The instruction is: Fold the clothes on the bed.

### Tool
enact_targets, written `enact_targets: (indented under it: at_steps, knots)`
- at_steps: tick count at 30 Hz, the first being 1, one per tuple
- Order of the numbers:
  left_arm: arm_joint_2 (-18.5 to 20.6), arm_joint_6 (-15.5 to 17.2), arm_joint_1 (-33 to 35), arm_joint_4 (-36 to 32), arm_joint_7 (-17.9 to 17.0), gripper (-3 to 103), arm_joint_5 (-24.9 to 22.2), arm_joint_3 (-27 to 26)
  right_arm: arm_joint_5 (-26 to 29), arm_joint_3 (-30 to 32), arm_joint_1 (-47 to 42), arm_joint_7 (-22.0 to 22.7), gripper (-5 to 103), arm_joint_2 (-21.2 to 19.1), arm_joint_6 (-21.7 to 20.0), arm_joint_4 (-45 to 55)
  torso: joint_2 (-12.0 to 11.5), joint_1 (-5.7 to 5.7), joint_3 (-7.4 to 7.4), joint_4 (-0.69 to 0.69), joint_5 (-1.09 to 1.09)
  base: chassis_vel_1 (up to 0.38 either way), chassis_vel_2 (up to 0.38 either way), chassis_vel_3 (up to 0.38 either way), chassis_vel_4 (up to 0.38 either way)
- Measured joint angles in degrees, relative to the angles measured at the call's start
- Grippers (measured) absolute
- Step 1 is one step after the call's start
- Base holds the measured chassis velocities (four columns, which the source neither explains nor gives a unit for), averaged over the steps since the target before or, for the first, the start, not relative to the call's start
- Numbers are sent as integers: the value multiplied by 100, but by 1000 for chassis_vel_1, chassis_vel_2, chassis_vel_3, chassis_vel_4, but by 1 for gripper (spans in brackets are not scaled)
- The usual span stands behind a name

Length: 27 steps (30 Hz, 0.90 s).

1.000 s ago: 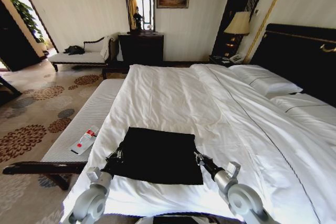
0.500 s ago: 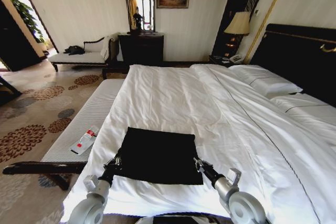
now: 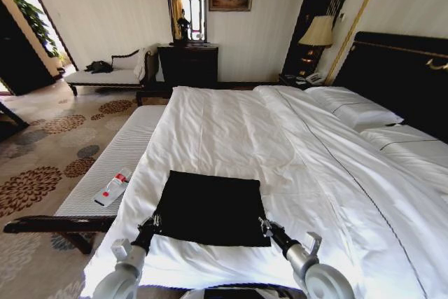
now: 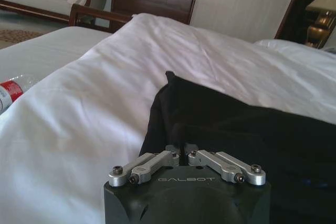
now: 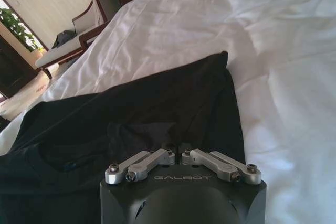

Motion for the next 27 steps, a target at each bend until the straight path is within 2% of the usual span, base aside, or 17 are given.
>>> enact_targets:
  at_steps: [1,2,3,7,9,10,13,15,18,19,20,21,23,24,25,26,27]
  knots:
    - [-2,8,47,20,-14,0,91,19,-62,-52,-1,-13,3,24,9,-29,0,0,0,0,0,0,0,0,0]
    - [-2,14,64,29,-26,4,144,26,-75,-65,0,-19,8,24,16,-40,0,0,0,0,0,0,0,0,0]
    - [-2,14,64,29,-26,4,144,26,-75,-65,0,-19,8,24,16,-40,0,0,0,0,0,0,0,0,0]
    - [-4,94,139,72,-90,26,281,-14,11,-17,-31,-37,29,-31,79,-44,0,0,1,1,0,0,0,0,0]
    - [-13,106,141,94,-90,26,278,-55,32,14,-66,-46,29,-46,94,-29,0,0,1,0,0,0,0,0,0]
    - [-20,110,135,111,-90,32,266,-84,36,36,-89,-57,35,-55,105,-16,0,0,1,0,0,0,0,0,0]
    - [-40,116,28,204,-90,48,107,-265,47,177,-256,-112,50,-116,158,96,0,0,0,0,0,0,0,0,0]
    - [-39,118,0,210,-90,48,60,-316,53,224,-305,-127,50,-138,175,132,0,1,1,0,-1,0,0,0,0]
    - [-13,121,-18,178,-83,65,-74,-494,194,471,-460,-165,68,-199,221,298,0,1,0,0,-1,0,0,0,0]
    - [-13,121,-18,178,-83,65,-74,-494,194,471,-460,-165,68,-199,221,298,0,1,0,0,-1,0,0,0,0]
    - [-1,119,-2,126,-57,70,-102,-573,312,573,-488,-166,73,-217,222,376,0,1,1,0,0,0,0,0,0]
    - [13,118,17,71,-35,70,-137,-640,437,667,-494,-162,73,-231,219,444,0,1,1,0,1,0,0,0,0]
    - [54,125,-1,-40,-16,81,-277,-740,704,828,-440,-116,84,-250,170,545,0,0,1,1,0,0,0,0,0]
    - [54,125,-1,-40,-16,81,-277,-740,704,828,-440,-116,84,-250,170,545,0,0,1,1,0,0,0,0,0]
    - [82,149,-68,-76,-19,86,-372,-774,803,885,-378,-78,89,-257,134,566,0,0,0,1,0,0,0,0,0]
    - [123,186,-200,-91,-43,92,-493,-795,872,924,-308,-39,89,-261,96,568,0,0,0,1,0,0,0,0,0]
    - [190,242,-425,-82,-78,97,-659,-798,935,940,-203,6,98,-261,50,551,0,1,0,1,0,0,0,0,0]
